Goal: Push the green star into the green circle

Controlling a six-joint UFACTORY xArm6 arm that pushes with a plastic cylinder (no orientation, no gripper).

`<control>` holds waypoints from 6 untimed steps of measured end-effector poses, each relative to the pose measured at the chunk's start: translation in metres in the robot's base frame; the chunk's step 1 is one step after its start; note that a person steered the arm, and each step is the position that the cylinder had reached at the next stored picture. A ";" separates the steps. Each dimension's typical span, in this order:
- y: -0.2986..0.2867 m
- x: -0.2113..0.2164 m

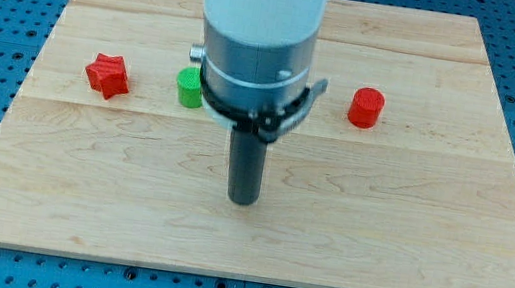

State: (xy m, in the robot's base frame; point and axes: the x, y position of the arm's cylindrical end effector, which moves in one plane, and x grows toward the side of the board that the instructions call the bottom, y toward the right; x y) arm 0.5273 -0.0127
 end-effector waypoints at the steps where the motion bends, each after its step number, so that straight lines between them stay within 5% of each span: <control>1: 0.006 -0.026; 4: 0.052 -0.123; 6: -0.029 -0.126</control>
